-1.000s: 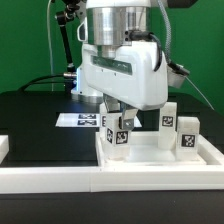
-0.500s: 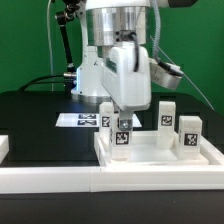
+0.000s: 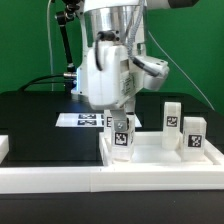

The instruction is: Assemble square table

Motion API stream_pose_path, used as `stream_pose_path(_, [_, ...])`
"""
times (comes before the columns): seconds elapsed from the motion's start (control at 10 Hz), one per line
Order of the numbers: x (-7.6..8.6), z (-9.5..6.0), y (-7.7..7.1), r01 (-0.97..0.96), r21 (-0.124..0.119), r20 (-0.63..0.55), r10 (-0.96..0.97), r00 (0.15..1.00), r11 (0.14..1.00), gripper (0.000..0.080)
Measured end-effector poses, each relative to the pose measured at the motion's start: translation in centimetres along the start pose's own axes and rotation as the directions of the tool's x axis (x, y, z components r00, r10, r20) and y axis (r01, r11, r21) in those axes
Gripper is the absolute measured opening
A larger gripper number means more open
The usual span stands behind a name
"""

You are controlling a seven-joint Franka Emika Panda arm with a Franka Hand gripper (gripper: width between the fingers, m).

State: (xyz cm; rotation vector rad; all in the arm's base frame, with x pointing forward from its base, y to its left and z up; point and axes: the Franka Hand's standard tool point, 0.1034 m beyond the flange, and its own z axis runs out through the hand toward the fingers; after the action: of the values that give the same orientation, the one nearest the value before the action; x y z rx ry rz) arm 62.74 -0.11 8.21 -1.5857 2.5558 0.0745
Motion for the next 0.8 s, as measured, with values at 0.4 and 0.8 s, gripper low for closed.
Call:
stream_pose_path(0.4, [-0.37,0.07,-0.09,-0.232,0.007,0.024,0.232,0.972,0.973,0.0290])
stream_pose_path(0.8, [-0.53,0.16,0.00,-0.210,0.003,0.036,0.210,0.977,0.978,0.0374])
